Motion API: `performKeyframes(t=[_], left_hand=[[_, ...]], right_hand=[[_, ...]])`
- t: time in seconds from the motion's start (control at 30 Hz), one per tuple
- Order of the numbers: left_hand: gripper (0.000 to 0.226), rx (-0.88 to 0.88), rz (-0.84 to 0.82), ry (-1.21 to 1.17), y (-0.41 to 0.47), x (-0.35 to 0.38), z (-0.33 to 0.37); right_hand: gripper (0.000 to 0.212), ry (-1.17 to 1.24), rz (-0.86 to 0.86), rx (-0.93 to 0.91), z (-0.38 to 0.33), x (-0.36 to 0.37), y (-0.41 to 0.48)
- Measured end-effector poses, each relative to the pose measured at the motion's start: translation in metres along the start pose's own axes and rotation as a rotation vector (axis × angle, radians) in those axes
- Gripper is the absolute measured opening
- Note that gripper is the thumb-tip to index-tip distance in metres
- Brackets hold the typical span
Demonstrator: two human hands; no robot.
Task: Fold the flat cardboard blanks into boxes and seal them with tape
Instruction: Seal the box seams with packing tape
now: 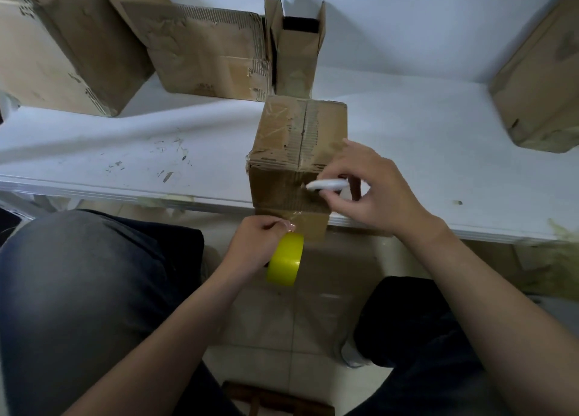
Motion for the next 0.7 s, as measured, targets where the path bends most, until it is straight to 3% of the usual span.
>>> performKeyframes(t=[0.17,0.23,0.37,0.47,0.6,0.7], left_hand=[[0.018,-0.006,-0.011,0.009,-0.012,-0.005,0.012],[0.014,0.006,-0.012,0.039,-0.016,-0.007,0.019],[0.016,0.026,-0.01,0.093,-0.021,-0.01,0.027],[0.011,0.048,-0.011,0.11,-0.023,-0.01,0.031],[0.011,0.052,-0.01,0.125,-0.025,-0.008,0.034],[0.01,0.038,0.008,0.119,-0.024,-0.011,0.032]], right_hand=[[0.019,-0.057,0.333,0.434,0.045,-0.048,-0.021],[0.017,-0.165,0.28,0.651,0.084,-0.051,-0.038],[0.011,-0.221,-0.037,0.923,0.135,-0.027,-0.073],[0.015,-0.181,-0.136,0.957,0.143,-0.006,-0.082],[0.006,-0.218,-0.137,0.951,0.144,-0.002,-0.084],[0.025,-0.298,-0.098,0.886,0.136,-0.007,-0.072]])
Point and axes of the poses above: each hand's wrist, its own y-axis towards the middle knuckle, its own x-axis out of the palm, z = x × y, the point moved 7 cm from there along y, towards the middle knuckle, and after that the axes turned 2 degrees about -x, right-handed, at the moved point
